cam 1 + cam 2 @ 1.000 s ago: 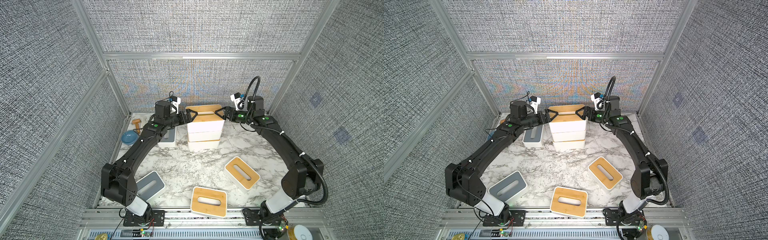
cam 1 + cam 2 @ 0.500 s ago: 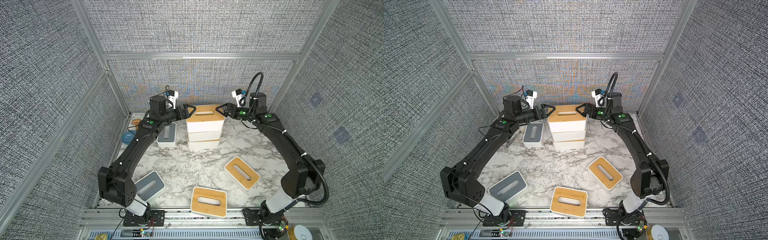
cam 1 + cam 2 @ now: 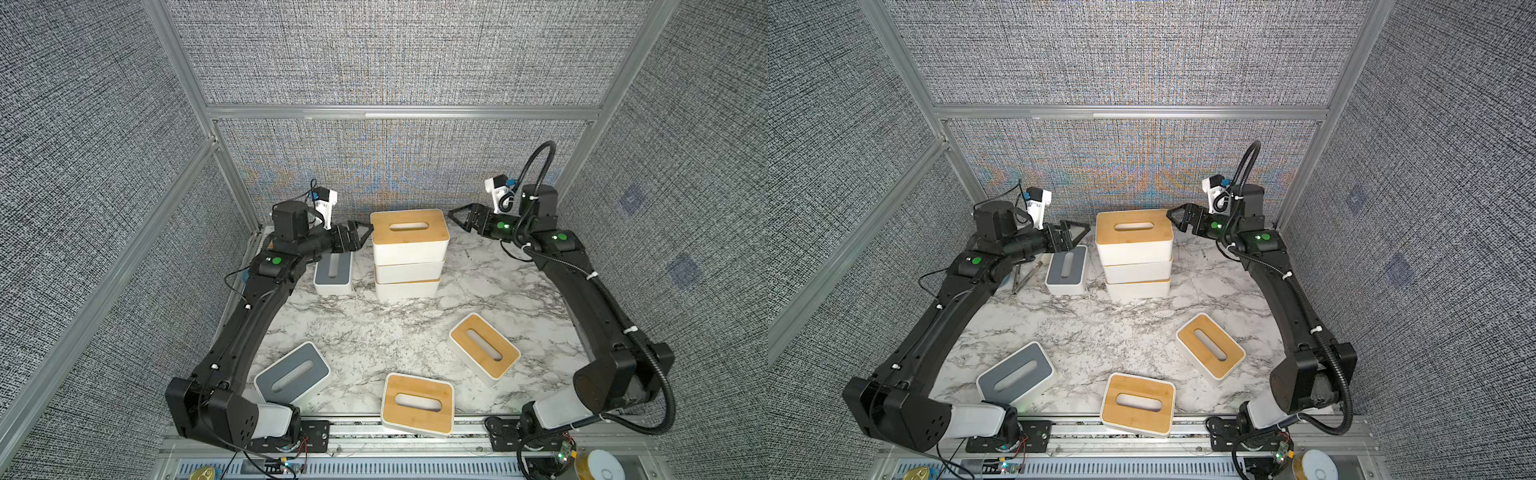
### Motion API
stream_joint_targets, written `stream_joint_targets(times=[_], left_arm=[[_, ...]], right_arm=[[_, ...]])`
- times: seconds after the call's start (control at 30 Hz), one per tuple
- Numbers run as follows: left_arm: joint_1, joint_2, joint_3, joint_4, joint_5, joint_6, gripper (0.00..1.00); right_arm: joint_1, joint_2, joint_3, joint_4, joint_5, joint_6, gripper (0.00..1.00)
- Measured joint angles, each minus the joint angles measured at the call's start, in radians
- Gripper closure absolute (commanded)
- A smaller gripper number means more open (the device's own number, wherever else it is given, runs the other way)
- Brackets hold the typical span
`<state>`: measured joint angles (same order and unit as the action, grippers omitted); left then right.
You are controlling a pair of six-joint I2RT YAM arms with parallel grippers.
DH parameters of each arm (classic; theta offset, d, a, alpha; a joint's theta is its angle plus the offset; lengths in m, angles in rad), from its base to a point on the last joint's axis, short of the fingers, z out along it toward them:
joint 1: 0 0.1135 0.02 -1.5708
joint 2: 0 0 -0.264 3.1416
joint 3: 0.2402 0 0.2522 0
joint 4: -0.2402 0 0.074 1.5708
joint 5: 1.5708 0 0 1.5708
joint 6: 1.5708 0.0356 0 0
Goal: Stack the tissue boxes
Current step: Pick up the tissue box from the center of the board.
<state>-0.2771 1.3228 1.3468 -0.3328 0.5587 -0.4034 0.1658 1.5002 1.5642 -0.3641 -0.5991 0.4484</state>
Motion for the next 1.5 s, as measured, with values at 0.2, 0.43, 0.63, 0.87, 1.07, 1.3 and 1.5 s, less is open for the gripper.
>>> stream_joint_targets(times=[0.2, 0.43, 0.63, 0.87, 1.07, 1.3, 1.5], left_arm=[[-0.015, -0.134, -0.216, -0.038, 0.077, 0.132, 0.11], [-0.259, -0.166, -0.322, -0.134, 0.049, 0.419, 0.12], [-0.434, -0.121, -0.405, -0.178, -0.009, 0.669, 0.23], [-0.599, -0.089, -0.437, -0.192, -0.021, 0.898, 0.23], [-0.686, -0.027, -0.453, -0.184, -0.044, 0.966, 0.25], [-0.75, 0.046, -0.465, -0.162, -0.06, 0.967, 0.26], [-0.782, 0.085, -0.474, -0.146, -0.068, 0.942, 0.27]], right_arm=[[-0.028, -0.109, -0.093, -0.012, 0.034, 0.004, 0.01], [-0.04, -0.219, -0.184, -0.047, 0.043, 0.008, 0.01], [-0.047, -0.296, -0.262, -0.073, 0.043, 0.008, 0.01], [-0.047, -0.364, -0.371, -0.114, 0.031, 0.012, 0.01], [-0.047, -0.432, -0.433, -0.167, 0.033, 0.011, 0.01], [-0.047, -0.454, -0.434, -0.206, 0.042, 0.007, 0.01], [-0.047, -0.459, -0.44, -0.223, 0.043, 0.0, 0.01]])
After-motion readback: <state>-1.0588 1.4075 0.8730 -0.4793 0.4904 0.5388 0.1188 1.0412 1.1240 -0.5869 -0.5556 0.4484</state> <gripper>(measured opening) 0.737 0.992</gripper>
